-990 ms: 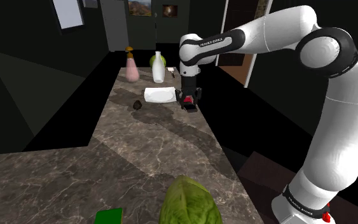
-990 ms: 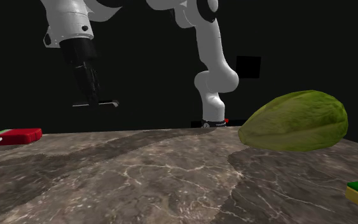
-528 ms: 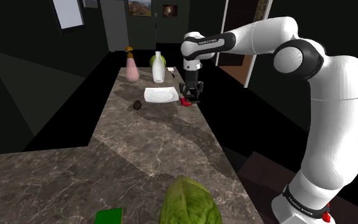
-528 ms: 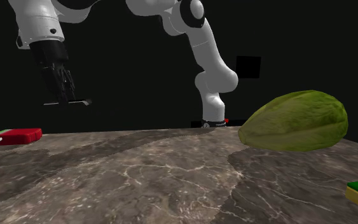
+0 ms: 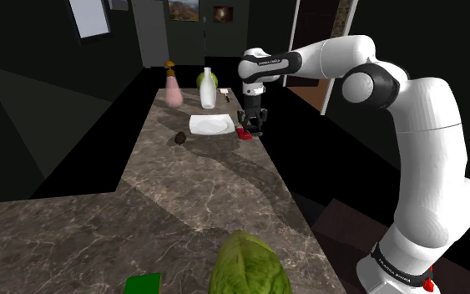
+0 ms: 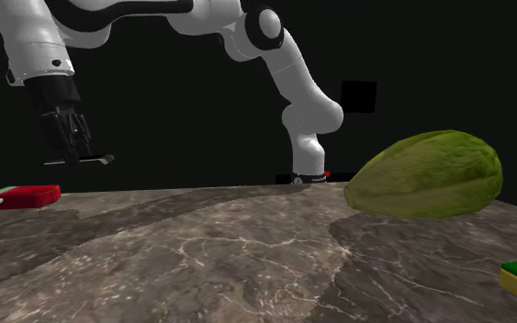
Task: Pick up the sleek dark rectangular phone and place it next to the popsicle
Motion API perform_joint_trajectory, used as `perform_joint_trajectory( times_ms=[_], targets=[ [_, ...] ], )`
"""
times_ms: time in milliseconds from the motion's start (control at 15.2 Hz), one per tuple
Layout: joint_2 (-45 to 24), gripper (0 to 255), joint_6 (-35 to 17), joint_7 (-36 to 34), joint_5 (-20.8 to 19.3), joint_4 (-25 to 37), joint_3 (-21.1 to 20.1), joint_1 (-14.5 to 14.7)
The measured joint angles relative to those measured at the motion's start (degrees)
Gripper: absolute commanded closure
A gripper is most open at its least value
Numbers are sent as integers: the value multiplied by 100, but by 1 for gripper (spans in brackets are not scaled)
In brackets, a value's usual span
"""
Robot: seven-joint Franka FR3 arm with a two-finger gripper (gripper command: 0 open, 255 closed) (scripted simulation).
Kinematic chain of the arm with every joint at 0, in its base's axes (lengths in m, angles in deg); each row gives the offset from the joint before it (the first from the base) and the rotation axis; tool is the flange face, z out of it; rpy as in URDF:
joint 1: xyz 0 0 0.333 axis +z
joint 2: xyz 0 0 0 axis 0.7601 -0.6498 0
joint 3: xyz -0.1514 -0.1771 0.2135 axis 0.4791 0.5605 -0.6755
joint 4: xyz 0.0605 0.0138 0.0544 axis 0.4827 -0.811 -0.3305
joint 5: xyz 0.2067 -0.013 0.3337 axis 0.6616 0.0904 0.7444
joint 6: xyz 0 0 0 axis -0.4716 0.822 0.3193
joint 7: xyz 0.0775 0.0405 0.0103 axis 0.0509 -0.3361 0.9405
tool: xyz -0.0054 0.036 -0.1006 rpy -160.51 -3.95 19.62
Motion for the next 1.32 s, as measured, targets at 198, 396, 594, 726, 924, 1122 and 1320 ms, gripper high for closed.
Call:
perform_joint_trajectory(
  times_ms=[198, 396, 594, 726, 924, 1122, 1320],
  targets=[
    [-38, 255, -199, 2, -3, -160, 2, 2],
    [-99, 255, -404, 15, -10, -306, 9, -4],
    [-162, 255, -595, 27, -15, -424, 12, -6],
    [-213, 255, -707, 18, -20, -480, 13, 3],
    [-198, 255, -756, 23, -20, -522, 12, 1],
    [-204, 255, -751, 27, -20, -511, 11, 0],
    [-221, 0, -761, 26, -22, -516, 14, -1]
  ],
)
